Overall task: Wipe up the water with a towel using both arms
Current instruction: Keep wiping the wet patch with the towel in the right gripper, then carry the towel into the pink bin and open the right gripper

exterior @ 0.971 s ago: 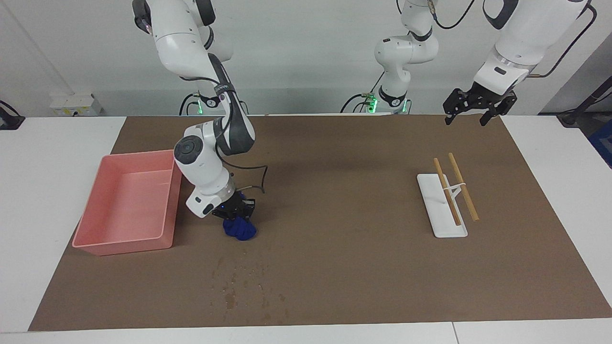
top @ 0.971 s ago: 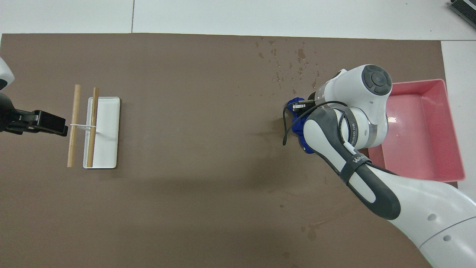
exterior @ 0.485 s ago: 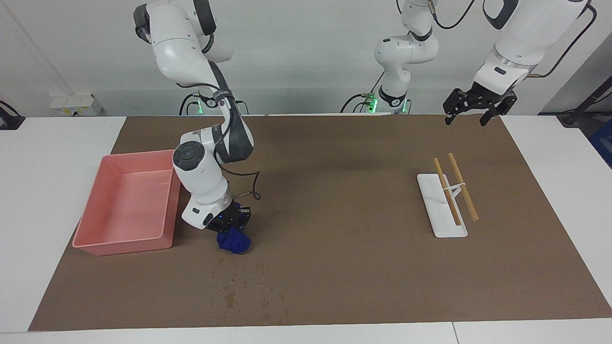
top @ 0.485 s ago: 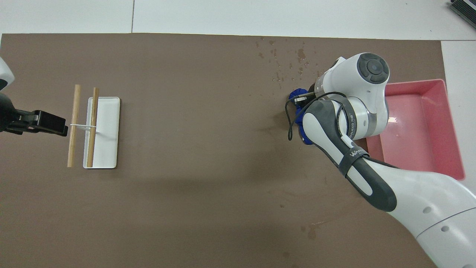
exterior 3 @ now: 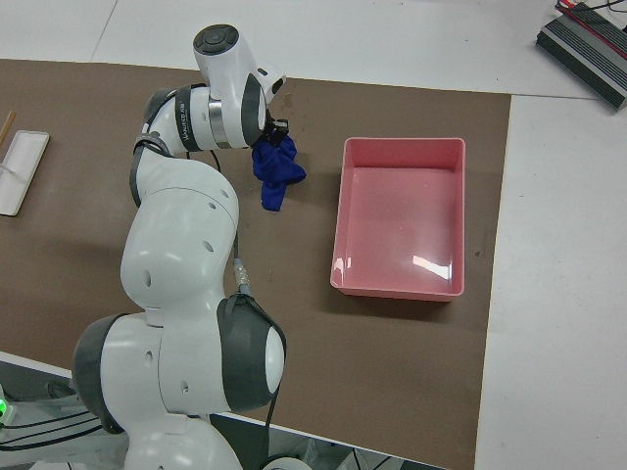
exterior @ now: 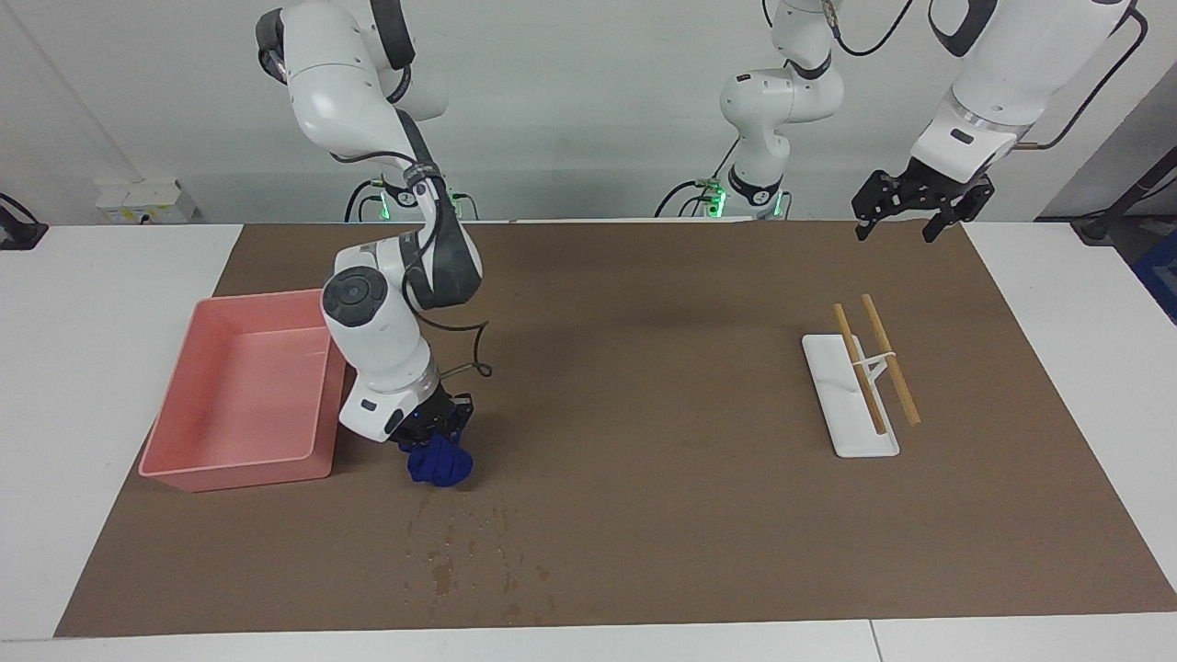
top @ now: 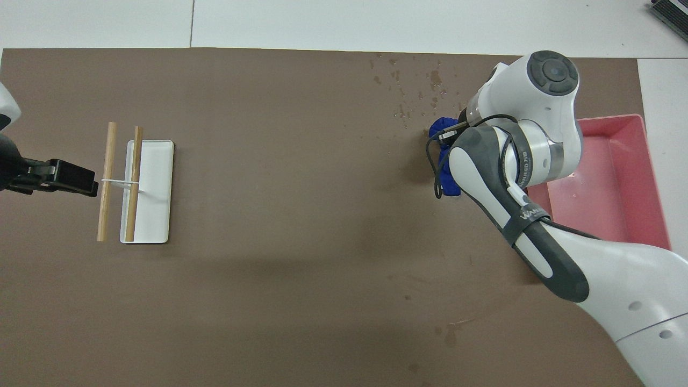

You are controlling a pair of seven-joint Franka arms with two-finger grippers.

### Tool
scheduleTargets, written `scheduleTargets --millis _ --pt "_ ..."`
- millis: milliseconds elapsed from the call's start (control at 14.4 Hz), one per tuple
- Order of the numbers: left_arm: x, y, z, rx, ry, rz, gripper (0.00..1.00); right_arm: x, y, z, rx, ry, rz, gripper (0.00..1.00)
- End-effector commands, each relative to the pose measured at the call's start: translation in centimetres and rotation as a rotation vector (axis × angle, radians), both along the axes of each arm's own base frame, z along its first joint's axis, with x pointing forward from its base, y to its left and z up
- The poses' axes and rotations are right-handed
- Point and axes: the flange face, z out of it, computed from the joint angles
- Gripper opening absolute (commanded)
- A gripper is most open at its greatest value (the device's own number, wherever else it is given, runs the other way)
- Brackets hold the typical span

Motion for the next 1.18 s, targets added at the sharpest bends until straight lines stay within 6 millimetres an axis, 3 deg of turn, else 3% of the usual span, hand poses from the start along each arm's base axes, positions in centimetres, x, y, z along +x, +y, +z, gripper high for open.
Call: scheduleTargets --millis 0,139,277,485,624,902,1040,1110 --pt "-0.9 0.2 0.2 0.020 0.001 -0.011 1.00 -1.4 -1.7 4.9 -0.023 0.035 0.016 0.00" --pt "-0.9 0.2 0.2 0.020 0.001 -0.011 1.00 -2.9 -2.5 7.8 -0.040 0.073 0.010 0.00" --pt "-0.9 0.2 0.2 0.020 0.001 -0.011 1.00 -4.6 -4.9 11.5 -0.056 0.098 -0.019 0.00" --pt "-0.9 0.2 0.2 0.020 0.001 -0.011 1.00 -8.2 -9.8 18.5 -0.068 0.110 -0.052 0.00" --pt "-0.9 0.2 0.2 0.020 0.001 -0.011 1.00 -10.4 -13.9 21.4 -0.071 0.126 -0.004 0.00" --pt "-0.9 0.2 0.2 0.020 0.001 -0.011 1.00 -12.2 -22.3 22.2 -0.063 0.144 0.076 0.00" --pt "-0.9 0.2 0.2 0.020 0.001 -0.011 1.00 -12.3 -24.3 21.4 -0.090 0.102 0.124 0.00" --pt "-0.9 0.2 0.2 0.020 0.001 -0.011 1.00 -12.6 -24.6 20.1 -0.105 0.082 0.139 0.00"
